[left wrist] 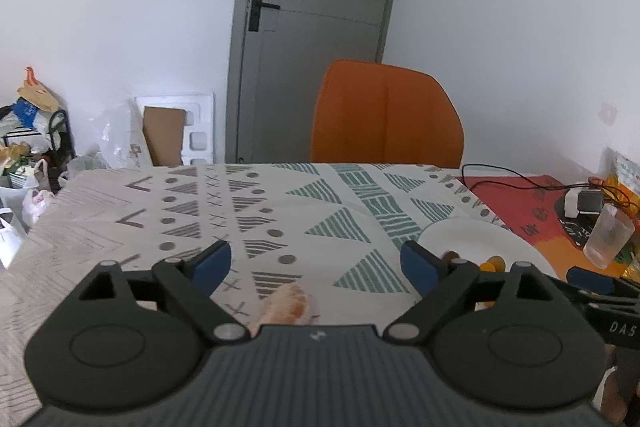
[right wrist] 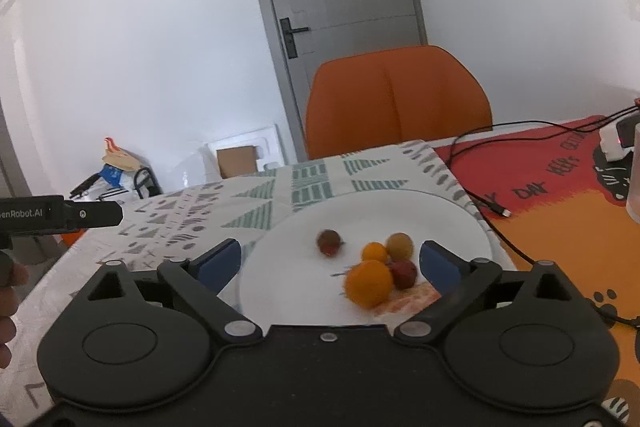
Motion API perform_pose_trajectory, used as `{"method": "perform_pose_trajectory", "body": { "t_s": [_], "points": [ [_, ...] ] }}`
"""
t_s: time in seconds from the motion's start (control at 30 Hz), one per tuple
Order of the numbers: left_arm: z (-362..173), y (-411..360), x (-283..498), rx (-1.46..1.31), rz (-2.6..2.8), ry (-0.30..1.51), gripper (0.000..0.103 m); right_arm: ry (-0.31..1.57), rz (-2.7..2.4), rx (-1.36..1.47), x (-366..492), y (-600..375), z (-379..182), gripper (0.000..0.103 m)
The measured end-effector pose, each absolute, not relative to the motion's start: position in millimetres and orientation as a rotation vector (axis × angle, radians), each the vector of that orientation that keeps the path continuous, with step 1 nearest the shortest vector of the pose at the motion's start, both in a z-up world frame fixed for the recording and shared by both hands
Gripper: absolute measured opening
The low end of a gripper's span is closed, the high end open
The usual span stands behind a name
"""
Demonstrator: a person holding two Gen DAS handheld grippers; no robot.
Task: Organize fruits
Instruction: 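Move both open grippers back to the fruits on the tablecloth, then grasp a small mandarin with the left gripper while the right grasps a yellow-green fruit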
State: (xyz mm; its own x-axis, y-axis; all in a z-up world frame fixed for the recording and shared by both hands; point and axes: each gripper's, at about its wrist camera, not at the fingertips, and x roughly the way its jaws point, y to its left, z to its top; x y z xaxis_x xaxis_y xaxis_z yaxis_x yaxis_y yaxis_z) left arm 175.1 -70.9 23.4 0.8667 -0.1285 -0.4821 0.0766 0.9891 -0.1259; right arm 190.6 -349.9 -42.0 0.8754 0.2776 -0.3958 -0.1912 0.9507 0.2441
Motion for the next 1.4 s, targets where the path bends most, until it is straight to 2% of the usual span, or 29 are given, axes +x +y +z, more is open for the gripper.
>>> {"method": "perform_pose_trajectory", "body": {
  "t_s": [0.43,0.93,1.23,1.4],
  "points": [
    [19.2,-24.2,151.5,-0.137,-0.056,0.515,0.093,0.455,0.306,0.198,183.5,-320.2,-33.0,0.103],
    [-6.0,16.4,138.1,-0.207,-0.063,0.539,0.093,0.502,0.378,0.125,187.9,-269.0,-35.3,0.103],
    [-25.0,24.0,136.4,-0.239,-0.092,0.567,0.086,0.541,0.414,0.099,195.4,-245.8,-45.8,0.103],
    [-35.9,21.7,137.8,-0.257,-0.120,0.591,0.074,0.566,0.431,0.099,198.9,-238.6,-53.0,0.101]
  ]
}}
